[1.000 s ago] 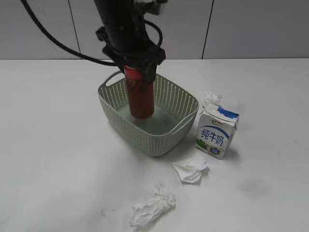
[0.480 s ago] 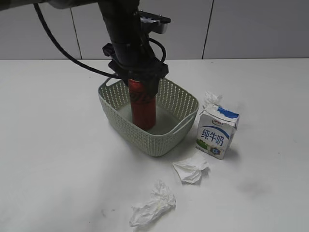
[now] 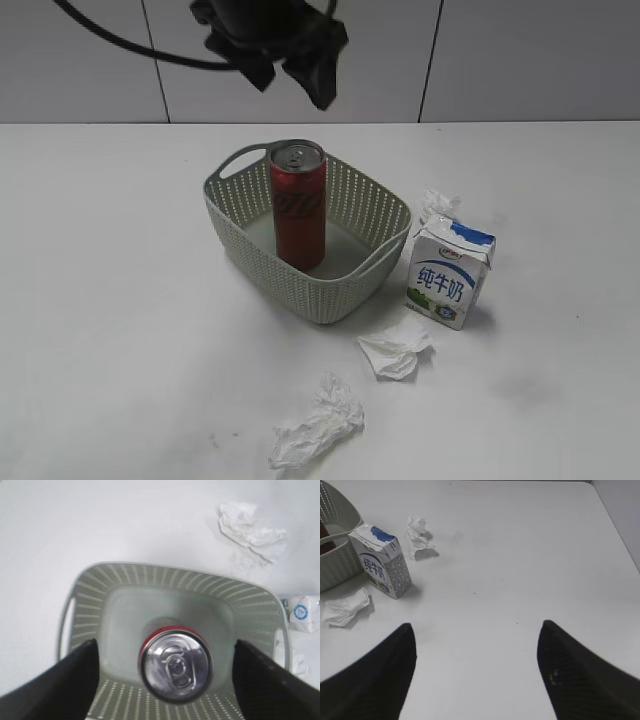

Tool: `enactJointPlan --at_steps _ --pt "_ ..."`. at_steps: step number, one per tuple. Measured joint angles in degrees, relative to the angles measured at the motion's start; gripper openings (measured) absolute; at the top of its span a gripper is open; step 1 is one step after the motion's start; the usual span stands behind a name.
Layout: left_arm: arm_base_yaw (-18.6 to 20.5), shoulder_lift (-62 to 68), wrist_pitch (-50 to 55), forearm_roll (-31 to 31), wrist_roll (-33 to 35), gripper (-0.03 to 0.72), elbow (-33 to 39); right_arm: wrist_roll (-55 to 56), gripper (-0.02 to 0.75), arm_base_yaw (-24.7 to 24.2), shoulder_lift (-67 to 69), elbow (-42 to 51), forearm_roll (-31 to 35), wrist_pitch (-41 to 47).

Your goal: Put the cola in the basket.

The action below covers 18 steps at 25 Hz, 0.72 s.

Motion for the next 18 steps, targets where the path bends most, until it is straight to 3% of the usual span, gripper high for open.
enactJointPlan --at_steps 5,11,18 --pt "4.5 -6.1 0.0 3.1 -1.1 0.622 -0.3 0.0 0.572 0.0 0.0 0.0 0.0 0.0" --pt "14.5 -8.5 0.1 5.1 -7.0 0.594 -0.3 0.0 0.572 0.0 0.0 0.0 0.0 0.0" --pt "23.6 -10.8 0.1 5.5 -8.2 0.579 -0.1 0.0 0.572 0.0 0.0 0.0 0.0 0.0"
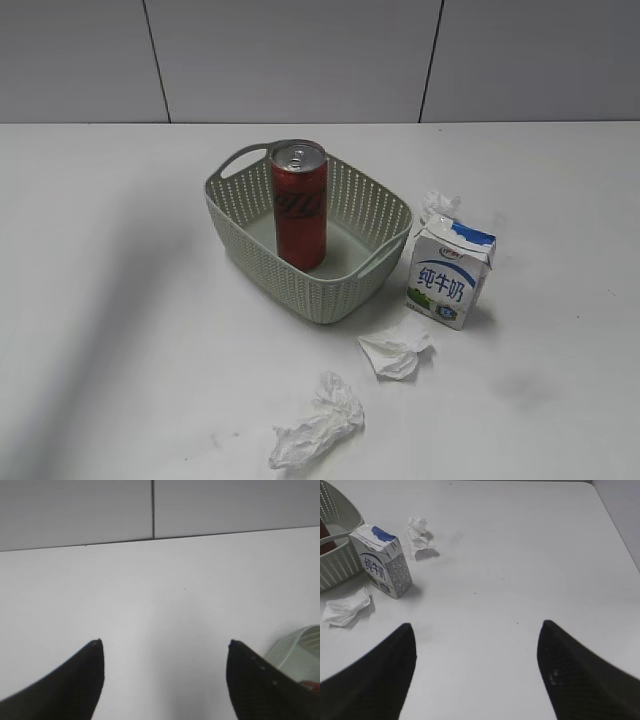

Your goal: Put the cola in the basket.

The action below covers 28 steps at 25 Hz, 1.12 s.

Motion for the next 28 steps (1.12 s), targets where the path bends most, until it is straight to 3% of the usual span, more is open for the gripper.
enactJointPlan --at_steps 5,18,28 --pt "3.6 -5.3 -0.1 0.5 -0.2 0.578 6.8 0.0 0.572 0.0 0.0 0.0 0.0 0.0" --pt "7.9 -27.1 -0.1 3.3 -1.1 0.578 47.0 0.0 0.572 0.0 0.0 0.0 0.0 0.0" --pt "8.0 -47.1 -6.8 3.4 -2.8 0.578 74.1 0.0 0.572 0.0 0.0 0.0 0.0 0.0"
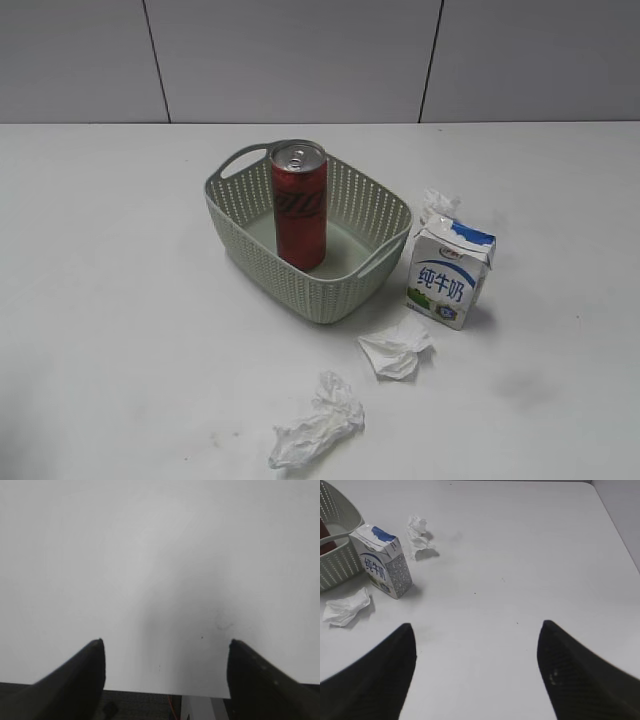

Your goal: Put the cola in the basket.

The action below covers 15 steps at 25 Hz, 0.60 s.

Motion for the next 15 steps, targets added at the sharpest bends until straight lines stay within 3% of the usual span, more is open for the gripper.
enactJointPlan --at_steps 8,15 --pt "0.0 -16.7 -1.4 -0.1 0.0 0.578 13.6 0.0 0.572 0.0 0.0 0.0 0.0 0.0" --pt "0.0 -31.8 -2.9 -1.1 0.0 0.578 15.1 0.0 0.572 0.0 0.0 0.0 0.0 0.0"
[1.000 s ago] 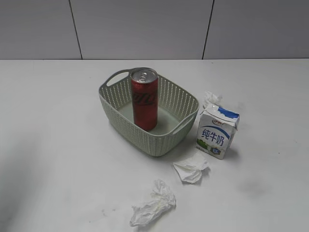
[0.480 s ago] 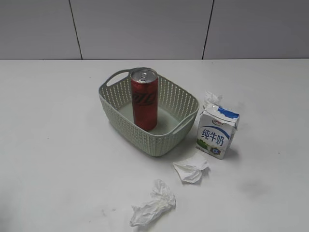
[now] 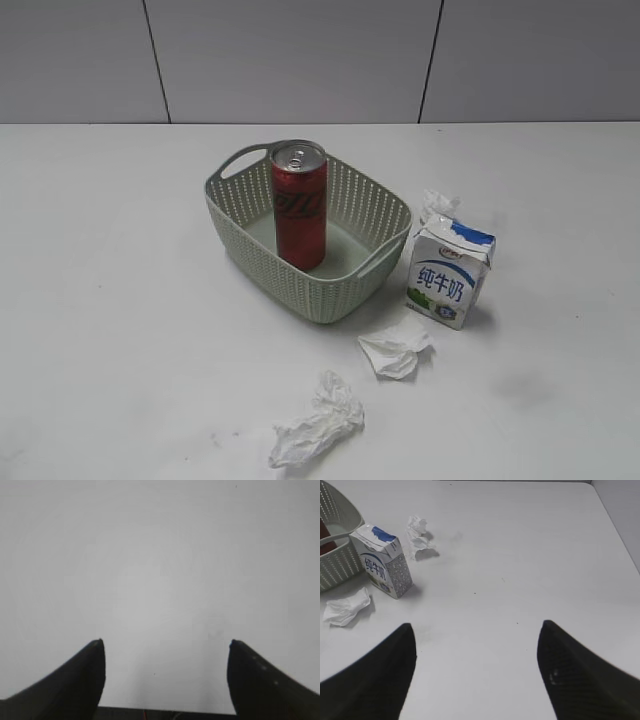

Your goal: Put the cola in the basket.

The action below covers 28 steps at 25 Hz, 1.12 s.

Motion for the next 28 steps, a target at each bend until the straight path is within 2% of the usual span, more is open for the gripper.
enactJointPlan --at_steps 13,23,28 --pt "0.0 -19.9 -0.1 0.0 0.0 0.556 0.3 0.0 0.572 0.0 0.0 0.0 0.0 0.0" --pt "0.0 -29.9 -0.1 0.0 0.0 0.555 0.4 0.0 0.572 0.0 0.0 0.0 0.0 0.0" --pt "0.0 -30.8 -0.1 0.0 0.0 0.555 0.4 0.0 0.572 0.0 0.0 0.0 0.0 0.0"
